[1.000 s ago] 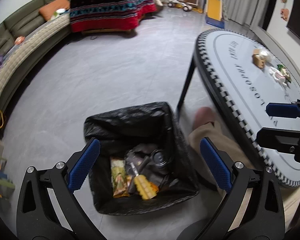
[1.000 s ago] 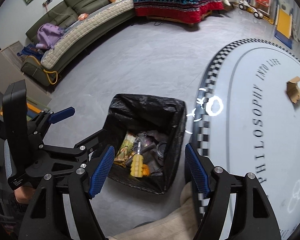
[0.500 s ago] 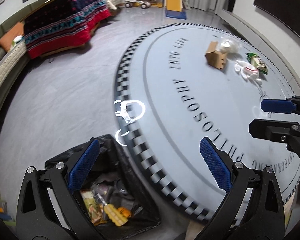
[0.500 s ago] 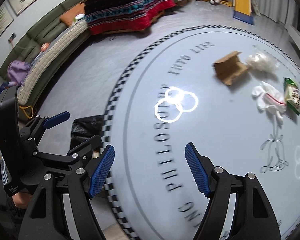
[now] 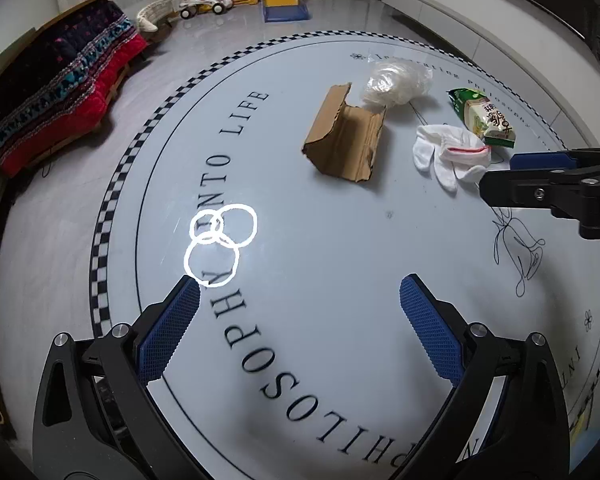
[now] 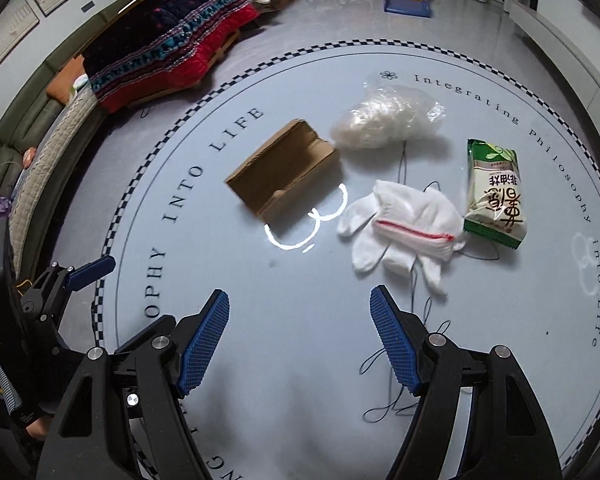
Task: Collect trash
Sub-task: 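Grasp the cardboard piece with the left tool while the right tool grasps the white glove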
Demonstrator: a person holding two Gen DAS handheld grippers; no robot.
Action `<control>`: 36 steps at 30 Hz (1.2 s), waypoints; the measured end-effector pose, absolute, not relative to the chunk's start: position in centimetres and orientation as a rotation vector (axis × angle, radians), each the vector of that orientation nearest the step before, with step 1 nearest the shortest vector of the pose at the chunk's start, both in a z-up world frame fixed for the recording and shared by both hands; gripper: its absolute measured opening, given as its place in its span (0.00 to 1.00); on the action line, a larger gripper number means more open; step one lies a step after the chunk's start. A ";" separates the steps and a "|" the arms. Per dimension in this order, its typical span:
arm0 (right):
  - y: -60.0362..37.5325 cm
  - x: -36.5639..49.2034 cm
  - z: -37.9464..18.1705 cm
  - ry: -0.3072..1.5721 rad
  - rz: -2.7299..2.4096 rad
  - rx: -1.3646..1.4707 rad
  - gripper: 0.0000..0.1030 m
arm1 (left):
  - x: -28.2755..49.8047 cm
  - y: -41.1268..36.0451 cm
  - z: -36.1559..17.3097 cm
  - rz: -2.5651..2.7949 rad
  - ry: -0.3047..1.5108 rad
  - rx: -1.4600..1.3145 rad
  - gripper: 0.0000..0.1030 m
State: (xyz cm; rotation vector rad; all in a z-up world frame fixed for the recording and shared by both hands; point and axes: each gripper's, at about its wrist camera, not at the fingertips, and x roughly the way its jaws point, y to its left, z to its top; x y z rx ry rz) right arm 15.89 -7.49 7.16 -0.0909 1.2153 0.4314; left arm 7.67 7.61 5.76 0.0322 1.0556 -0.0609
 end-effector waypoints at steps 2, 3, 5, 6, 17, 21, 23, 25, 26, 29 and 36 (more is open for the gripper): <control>-7.7 17.2 6.5 1.225 0.419 -0.105 0.72 | 8.9 7.1 5.6 -0.070 1.057 0.035 0.94; -7.7 17.6 6.2 1.229 0.416 -0.110 0.72 | 9.3 7.0 5.5 -0.076 1.059 0.033 0.94; -7.8 18.8 5.5 1.237 0.406 -0.124 0.72 | 10.4 6.6 5.2 -0.087 1.065 0.037 0.94; -7.8 19.1 5.3 1.238 0.402 -0.129 0.72 | 11.0 6.3 5.1 -0.091 1.068 0.045 0.94; -8.3 23.9 1.6 1.260 0.382 -0.252 0.81 | 17.4 4.4 4.6 -0.117 1.075 0.131 0.94; -8.4 23.9 0.9 1.249 0.395 -0.318 0.80 | 19.5 3.6 3.7 -0.106 1.090 0.194 0.94; -8.5 23.9 1.1 1.240 0.384 -0.335 0.69 | 20.2 3.3 3.0 -0.118 1.102 0.212 0.94; -8.9 24.1 1.3 1.230 0.356 -0.353 0.51 | 20.9 3.1 2.5 -0.106 1.109 0.228 0.94; -9.3 24.2 1.5 1.229 0.347 -0.348 0.39 | 21.1 3.2 2.3 -0.103 1.114 0.229 0.94; -11.0 25.0 2.0 1.245 0.341 -0.280 0.18 | 21.9 3.1 2.0 -0.102 1.114 0.225 0.94; -12.7 24.3 3.1 1.239 0.353 -0.211 0.17 | 23.1 3.3 1.7 -0.081 1.132 0.231 0.86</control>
